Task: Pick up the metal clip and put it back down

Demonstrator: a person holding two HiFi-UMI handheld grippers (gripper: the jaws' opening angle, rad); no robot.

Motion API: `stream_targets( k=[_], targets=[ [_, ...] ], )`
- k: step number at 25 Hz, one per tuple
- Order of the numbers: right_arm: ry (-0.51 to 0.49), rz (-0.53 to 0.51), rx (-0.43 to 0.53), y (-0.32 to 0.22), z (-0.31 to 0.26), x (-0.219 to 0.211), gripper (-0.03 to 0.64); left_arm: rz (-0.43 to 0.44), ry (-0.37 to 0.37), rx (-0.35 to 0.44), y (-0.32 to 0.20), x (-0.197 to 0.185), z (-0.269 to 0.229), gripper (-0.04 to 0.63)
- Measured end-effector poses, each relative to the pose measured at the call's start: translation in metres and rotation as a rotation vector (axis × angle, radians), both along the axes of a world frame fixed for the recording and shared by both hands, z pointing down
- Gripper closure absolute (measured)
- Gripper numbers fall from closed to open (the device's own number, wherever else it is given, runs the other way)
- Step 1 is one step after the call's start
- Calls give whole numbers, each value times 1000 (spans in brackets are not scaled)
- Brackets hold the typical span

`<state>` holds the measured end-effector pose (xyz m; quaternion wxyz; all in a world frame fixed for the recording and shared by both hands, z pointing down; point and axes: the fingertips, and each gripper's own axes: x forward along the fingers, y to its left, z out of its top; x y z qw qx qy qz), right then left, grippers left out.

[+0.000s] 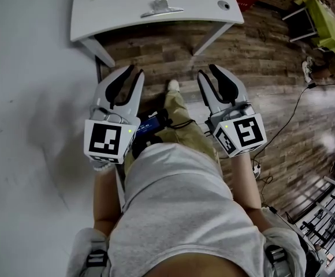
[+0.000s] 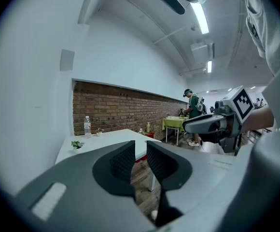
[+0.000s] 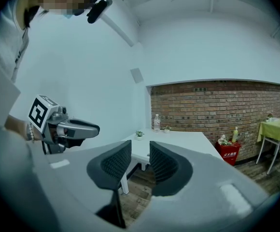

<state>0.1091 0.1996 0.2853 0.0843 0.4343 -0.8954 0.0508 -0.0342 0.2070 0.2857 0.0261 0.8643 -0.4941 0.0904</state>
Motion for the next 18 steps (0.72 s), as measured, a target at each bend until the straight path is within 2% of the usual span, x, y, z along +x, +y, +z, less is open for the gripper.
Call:
stream_targets(
  k=[8,18],
  targets=[
    [0,-34,-10,-29,4,3,503,-26,-6,-7,-21,3,3,526],
    [-15,-82,-45,-94,21,-1,503,-75,-2,-6,-79,1,3,526]
  ],
)
